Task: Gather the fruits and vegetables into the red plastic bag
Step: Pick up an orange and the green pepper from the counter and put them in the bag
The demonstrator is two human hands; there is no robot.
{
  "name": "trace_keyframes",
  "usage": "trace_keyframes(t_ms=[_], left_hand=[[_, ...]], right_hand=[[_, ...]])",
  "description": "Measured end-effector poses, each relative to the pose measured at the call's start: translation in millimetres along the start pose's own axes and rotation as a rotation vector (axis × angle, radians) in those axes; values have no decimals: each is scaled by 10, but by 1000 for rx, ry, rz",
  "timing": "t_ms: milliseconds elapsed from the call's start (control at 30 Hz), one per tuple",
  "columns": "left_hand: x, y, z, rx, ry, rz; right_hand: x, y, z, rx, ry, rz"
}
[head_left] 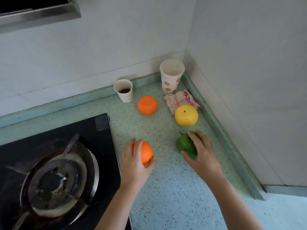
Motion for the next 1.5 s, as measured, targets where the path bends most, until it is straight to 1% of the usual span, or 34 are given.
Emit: trace_keyframes(t_ms=[267, 400, 500, 667, 867, 1100, 1167, 1300, 1500], left_hand=[[-76, 51, -33, -79, -18, -90], [-144, 33, -68, -127, -25, -128], [-231, -45, -119, -138, -39, -162], [-498, -275, -246, -135, -91, -221], [-841, -537, -482, -156, -183, -318], [-1162, -767, -691, -133, -285, -388], [-1220, -811, -760, -118, -308, -371], [-1307, -931, -909, -42, -344, -255], [-1433, -910, -1269, -136, -418, -281]], right_hand=[[57, -8, 34, 8, -72, 17], [28, -13, 27, 43, -86, 80], [-20, 28, -20, 26, -104, 115], [-204, 215, -165, -55, -141, 153], [-535, 515, -387, -174, -162, 259], [-883, 815, -640, -297, -196, 327], [-927, 877, -701, -331, -187, 334], [-974, 987, -817, -400, -156, 347], [-896, 1197, -1021, -511, -59, 340]])
Point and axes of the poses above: each hand's wrist, its own z-axis towards the middle knuckle, its own x-axis out of the palm, y = z × x, the point moved 8 cm from there along z, towards the middle knuckle, and after that the axes turned 4 degrees about x, right-handed, at the moved point
